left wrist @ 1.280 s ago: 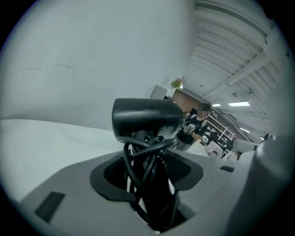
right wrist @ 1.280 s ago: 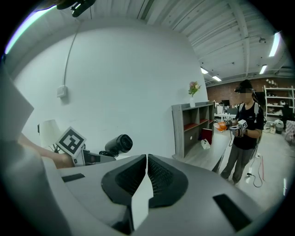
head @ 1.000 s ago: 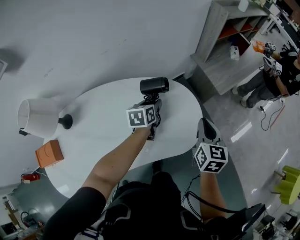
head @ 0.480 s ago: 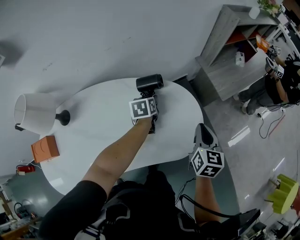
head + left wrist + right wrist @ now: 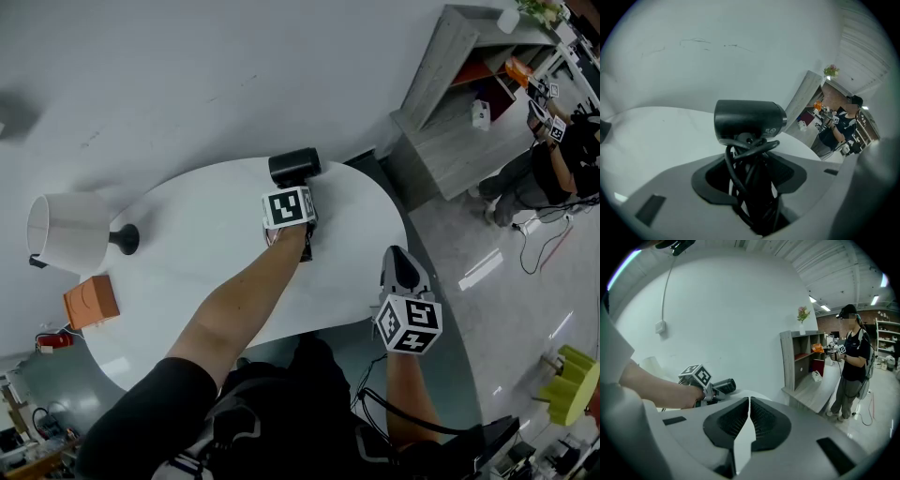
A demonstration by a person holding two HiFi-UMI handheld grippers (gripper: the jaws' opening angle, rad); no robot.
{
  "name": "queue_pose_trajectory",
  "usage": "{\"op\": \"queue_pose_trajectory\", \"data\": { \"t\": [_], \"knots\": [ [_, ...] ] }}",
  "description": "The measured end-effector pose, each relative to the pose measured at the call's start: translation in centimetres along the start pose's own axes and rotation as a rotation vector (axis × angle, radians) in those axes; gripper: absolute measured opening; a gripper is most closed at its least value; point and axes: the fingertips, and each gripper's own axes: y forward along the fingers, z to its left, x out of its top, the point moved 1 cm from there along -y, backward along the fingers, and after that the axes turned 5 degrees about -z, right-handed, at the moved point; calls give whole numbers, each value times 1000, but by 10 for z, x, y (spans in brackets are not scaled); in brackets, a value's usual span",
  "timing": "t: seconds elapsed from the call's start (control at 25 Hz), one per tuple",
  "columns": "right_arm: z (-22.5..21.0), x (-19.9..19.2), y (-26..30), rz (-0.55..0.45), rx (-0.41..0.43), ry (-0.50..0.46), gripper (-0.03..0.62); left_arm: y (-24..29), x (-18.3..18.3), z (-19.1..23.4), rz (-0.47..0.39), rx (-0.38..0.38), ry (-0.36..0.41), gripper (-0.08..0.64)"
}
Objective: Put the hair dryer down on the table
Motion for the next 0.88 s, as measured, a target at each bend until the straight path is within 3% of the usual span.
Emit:
{"op": "queue_pose_trajectory", "data": {
  "t": [0.48, 0.88],
  "knots": [
    [0, -6, 7, 12, 8, 11, 26, 14, -9, 3, 8, 78, 2, 218],
    [1, -13, 5, 23, 21, 18, 26, 15, -10, -1, 11, 129, -55, 221]
  ]
}}
